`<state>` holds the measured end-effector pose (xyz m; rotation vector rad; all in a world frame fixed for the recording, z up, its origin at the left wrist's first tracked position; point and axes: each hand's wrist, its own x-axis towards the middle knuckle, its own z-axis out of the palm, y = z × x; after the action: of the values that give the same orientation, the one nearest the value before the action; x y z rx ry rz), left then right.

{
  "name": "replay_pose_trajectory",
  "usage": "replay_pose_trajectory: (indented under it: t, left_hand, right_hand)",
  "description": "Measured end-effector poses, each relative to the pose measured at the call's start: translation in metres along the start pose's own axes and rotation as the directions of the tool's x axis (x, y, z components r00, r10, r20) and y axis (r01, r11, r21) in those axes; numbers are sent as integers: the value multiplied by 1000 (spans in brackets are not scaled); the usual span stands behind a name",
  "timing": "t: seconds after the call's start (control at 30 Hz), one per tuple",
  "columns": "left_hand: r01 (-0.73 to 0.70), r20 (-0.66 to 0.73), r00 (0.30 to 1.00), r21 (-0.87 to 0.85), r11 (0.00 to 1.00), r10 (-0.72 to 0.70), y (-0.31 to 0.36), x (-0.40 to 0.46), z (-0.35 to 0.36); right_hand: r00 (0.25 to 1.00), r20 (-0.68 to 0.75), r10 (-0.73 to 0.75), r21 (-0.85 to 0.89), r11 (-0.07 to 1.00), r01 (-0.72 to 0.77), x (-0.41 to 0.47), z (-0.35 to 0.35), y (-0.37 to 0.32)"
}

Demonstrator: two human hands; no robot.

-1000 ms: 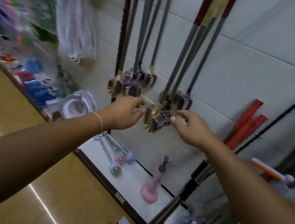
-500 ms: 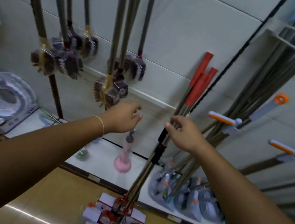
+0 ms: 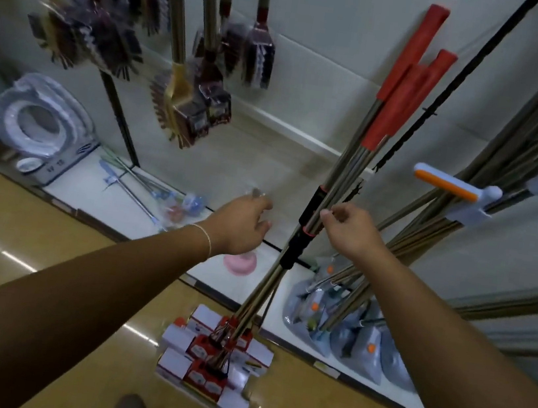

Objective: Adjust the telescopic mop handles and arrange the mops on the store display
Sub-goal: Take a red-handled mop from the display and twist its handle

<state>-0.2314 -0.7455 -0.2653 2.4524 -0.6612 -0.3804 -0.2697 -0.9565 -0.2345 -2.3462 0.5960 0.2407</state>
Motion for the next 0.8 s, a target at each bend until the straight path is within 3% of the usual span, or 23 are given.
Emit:
replay_pose_trajectory:
  t: [0.13, 0.43, 0.8]
  left_hand:
    - [55, 2, 999, -37, 998, -55, -6, 7, 29]
    - [94, 71, 994, -81, 992, -88, -7, 21, 70]
    - [85, 81, 994, -61, 995, -80, -7, 17, 82]
  right_hand:
    - [995, -49, 87, 65, 994, -84, 37, 13, 18]
    - [982, -138, 130, 158, 982, -108, 86, 33, 33]
    - [983, -161, 82, 127, 990, -62, 85, 40, 35]
